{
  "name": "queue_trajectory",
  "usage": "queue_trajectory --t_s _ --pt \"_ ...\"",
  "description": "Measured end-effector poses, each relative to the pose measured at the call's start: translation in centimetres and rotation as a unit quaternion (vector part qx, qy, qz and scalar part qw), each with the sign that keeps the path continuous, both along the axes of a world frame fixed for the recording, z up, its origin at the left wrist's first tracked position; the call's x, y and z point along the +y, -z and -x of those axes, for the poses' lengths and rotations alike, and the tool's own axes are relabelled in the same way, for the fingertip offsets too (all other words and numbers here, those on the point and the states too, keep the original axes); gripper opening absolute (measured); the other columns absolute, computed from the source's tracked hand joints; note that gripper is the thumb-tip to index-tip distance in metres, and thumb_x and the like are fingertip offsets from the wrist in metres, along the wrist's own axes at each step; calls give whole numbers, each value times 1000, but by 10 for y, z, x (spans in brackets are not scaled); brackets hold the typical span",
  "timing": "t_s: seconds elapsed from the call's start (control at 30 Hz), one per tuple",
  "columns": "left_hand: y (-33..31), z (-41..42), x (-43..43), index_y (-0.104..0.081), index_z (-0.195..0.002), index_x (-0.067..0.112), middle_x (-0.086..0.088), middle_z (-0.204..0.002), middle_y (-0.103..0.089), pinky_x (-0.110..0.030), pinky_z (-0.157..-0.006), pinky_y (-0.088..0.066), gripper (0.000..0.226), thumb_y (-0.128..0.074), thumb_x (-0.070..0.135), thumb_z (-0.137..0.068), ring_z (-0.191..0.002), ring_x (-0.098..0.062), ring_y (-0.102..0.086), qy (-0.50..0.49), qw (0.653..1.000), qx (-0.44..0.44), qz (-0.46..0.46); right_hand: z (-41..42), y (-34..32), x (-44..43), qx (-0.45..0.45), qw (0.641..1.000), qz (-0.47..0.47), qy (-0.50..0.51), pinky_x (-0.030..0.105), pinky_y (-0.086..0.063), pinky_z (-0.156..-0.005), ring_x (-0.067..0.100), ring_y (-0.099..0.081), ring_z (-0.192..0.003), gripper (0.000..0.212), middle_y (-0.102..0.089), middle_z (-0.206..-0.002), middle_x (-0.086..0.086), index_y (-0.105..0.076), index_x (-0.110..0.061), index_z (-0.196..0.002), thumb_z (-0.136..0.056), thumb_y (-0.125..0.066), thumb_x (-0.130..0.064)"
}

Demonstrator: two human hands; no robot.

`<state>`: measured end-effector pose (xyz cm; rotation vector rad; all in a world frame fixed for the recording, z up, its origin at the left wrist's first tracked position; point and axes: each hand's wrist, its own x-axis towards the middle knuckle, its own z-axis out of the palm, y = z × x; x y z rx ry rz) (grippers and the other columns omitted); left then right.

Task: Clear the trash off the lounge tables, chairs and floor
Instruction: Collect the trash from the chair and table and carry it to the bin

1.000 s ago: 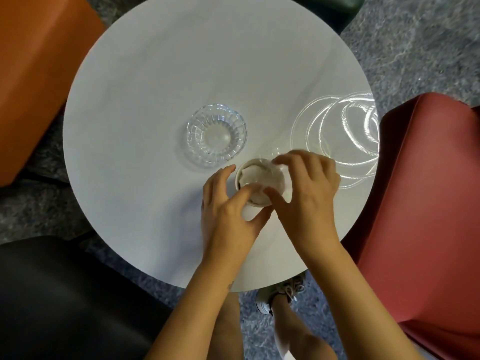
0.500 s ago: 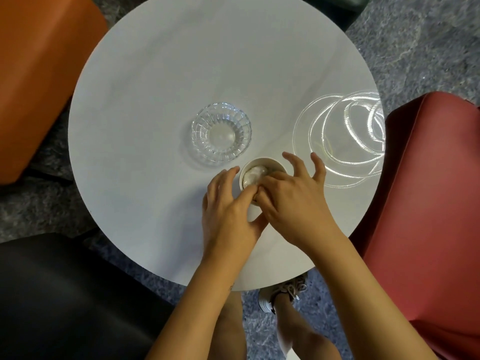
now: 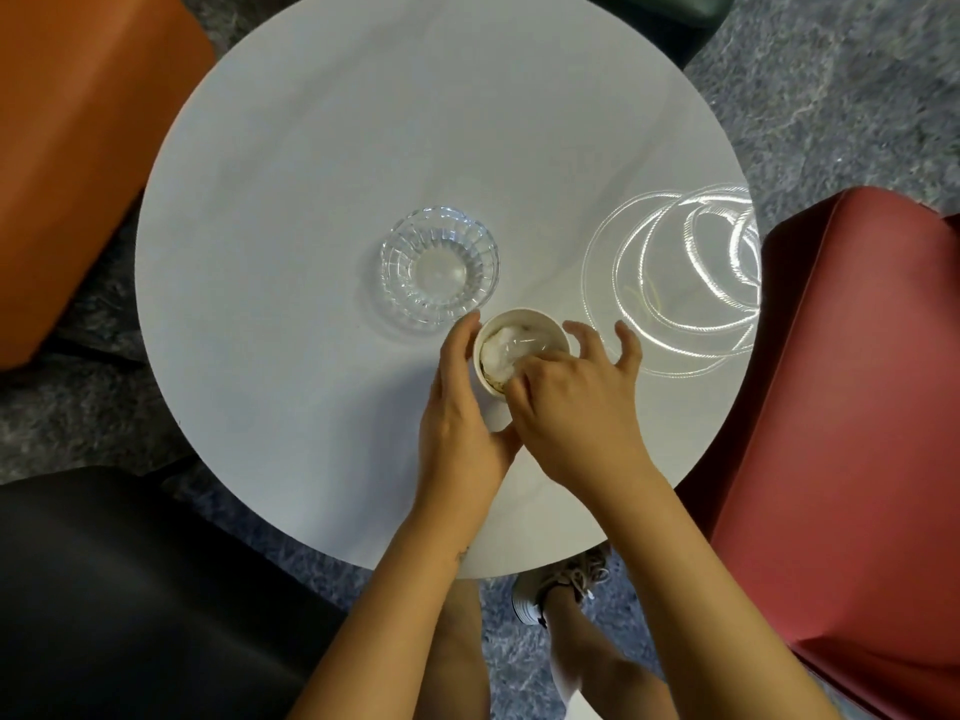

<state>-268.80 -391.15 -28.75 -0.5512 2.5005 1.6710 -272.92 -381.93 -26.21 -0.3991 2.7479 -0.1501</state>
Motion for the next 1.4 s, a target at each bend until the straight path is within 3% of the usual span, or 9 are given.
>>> queue_trajectory --t_s 0.13,0.27,0.4,0.53,0.7,0.87,1.1,1.27,1.4 --pt "-1 10 -8 -43 -134 23 2 -128 -56 3 -82 -34 77 -80 13 -66 -111 -8 -51 17 999 -24 11 3 -6 8 -15 999 22 -33 46 5 -106 26 -34 -130 42 -66 -103 -3 -65 -17 -86 -95 -27 -33" --pt "-20 18 -11 -47 -130 17 -2 -125 -58 -13 -80 -40 79 -84 23 -61 -109 -14 -54 38 998 -1 55 -1 -34 14 81 990 112 23 52 -20 -103 31 -59 -107 16 -72 -78 0 -68 -15 -70 -81 -58 -20" --pt "-56 26 -11 -49 -127 15 -3 -121 -58 -8 -79 -39 76 -85 24 -61 -106 -11 -54 47 996 35 69 4 -68 21 147 973 173 49 43 -20 -98 28 -63 -99 9 -71 -77 -6 -71 -21 -70 -67 -79 -19" --pt "-99 44 -6 -54 -121 15 7 -113 -59 0 -82 -38 64 -82 26 -64 -103 -9 -57 66 992 75 82 19 -113 29 196 944 246 101 25 -15 -80 23 -57 -93 7 -62 -82 -7 -68 -25 -72 -72 -63 -30" --pt "-144 73 18 -47 -127 19 0 -124 -56 2 -69 -32 73 -80 38 -65 -101 -4 -46 99 984 91 121 45 -162 54 165 933 296 116 20 -12 -92 11 -52 -96 26 -57 -82 -14 -55 -26 -102 -82 -51 -42" --pt "-173 108 55 -36 -129 36 5 -132 -47 -17 -92 -38 69 -69 51 -71 -114 -8 -46 108 987 65 96 82 -194 91 169 954 239 72 37 -21 -96 16 -49 -97 41 -61 -90 -7 -59 -27 -108 -80 -54 -57" --pt "-188 179 124 -40 -129 28 10 -124 -49 -7 -87 -30 73 -74 50 -69 -105 -1 -41 40 981 65 177 179 -204 157 279 926 223 -123 36 -49 -72 23 -58 -88 15 -66 -96 7 -72 -15 -73 -65 -83 -21" --pt "-212 224 167 -43 -117 39 21 -110 -50 10 -67 -30 66 -77 49 -61 -88 5 -47 -1 978 97 187 251 -217 196 102 927 339 -123 27 -38 -57 21 -49 -65 17 -60 -75 0 -57 -11 -93 -79 -65 -9" --pt "-228 256 186 -50 -122 27 13 -114 -58 10 -71 -27 69 -80 39 -61 -93 2 -49 -30 970 97 220 292 -230 208 161 914 306 -213 28 -35 -50 21 -51 -54 15 -60 -59 -1 -66 -13 -72 -63 -69 -2"
